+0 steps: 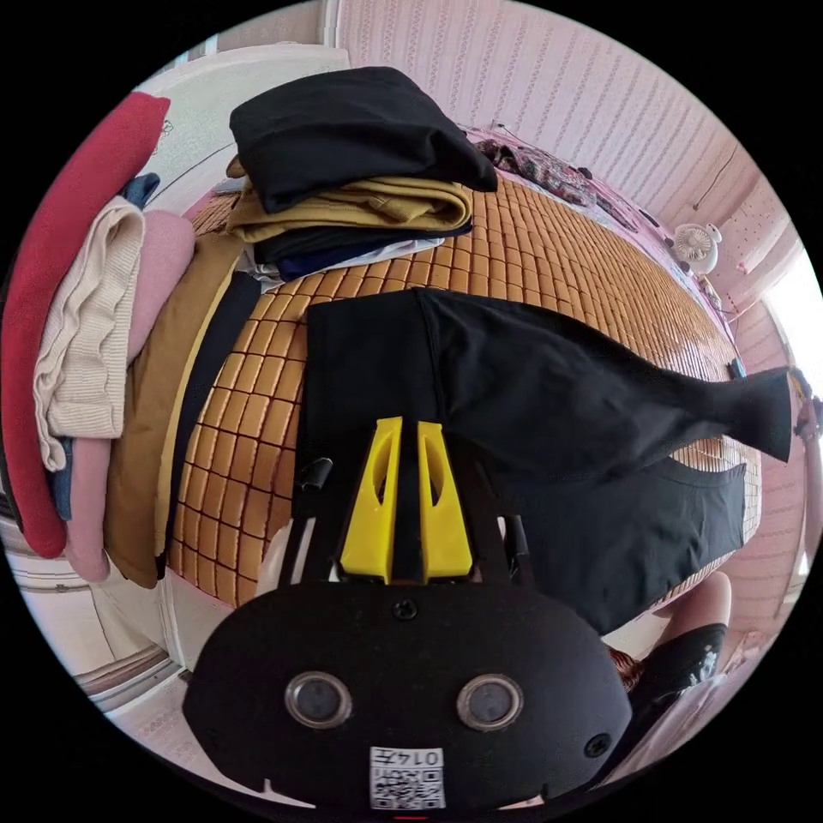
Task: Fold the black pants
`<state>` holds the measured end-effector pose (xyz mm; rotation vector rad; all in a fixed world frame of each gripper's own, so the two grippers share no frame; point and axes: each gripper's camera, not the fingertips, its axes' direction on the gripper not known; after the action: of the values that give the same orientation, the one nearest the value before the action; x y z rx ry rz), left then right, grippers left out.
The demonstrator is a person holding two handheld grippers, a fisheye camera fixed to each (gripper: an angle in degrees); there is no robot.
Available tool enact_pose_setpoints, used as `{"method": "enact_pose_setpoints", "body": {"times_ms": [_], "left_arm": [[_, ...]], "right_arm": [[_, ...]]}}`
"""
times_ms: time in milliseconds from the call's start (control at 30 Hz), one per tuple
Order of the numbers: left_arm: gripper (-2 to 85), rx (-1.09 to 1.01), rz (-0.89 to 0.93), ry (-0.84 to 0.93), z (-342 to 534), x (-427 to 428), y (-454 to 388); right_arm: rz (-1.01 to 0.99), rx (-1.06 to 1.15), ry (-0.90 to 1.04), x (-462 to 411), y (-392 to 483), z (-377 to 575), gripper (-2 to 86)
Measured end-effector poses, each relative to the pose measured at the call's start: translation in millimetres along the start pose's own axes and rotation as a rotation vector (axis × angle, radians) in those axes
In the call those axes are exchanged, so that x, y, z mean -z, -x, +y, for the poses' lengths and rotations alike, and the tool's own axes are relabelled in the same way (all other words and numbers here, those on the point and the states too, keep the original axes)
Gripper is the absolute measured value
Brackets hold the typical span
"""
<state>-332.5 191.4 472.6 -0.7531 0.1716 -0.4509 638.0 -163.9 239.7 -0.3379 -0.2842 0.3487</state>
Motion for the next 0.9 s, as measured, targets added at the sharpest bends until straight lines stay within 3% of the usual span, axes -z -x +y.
{"method": "enact_pose_setpoints", "body": {"times_ms": [67,133,433,567,767,900], "left_arm": [[4.0,0.014,0.027,-0.032,2,14,9],[4.0,0.007,0.043,-0.062,3,29,15],[4.1,-0.178,0.063,-0.045,-12,40,4],[4.0,-0.133,0.015,0.031,-24,11,16],[2.4,-0.009,0.104,-0.028,-21,22,56],[3.5,0.125,0.226,-0.047,-2,45,104]], "right_arm": [[0.047,-0.201,-0.060,-21,-32,9,-0.1],[0.091,-0.218,-0.054,-33,-43,22,0.0],[0.333,0.104,0.354,-113,-32,116,0.1],[0.471,0.263,0.312,-128,-13,133,-0.3],[0.584,0.304,0.341,-143,-2,129,-0.8],[0.692,0.364,0.010,-90,22,156,-0.9]]}}
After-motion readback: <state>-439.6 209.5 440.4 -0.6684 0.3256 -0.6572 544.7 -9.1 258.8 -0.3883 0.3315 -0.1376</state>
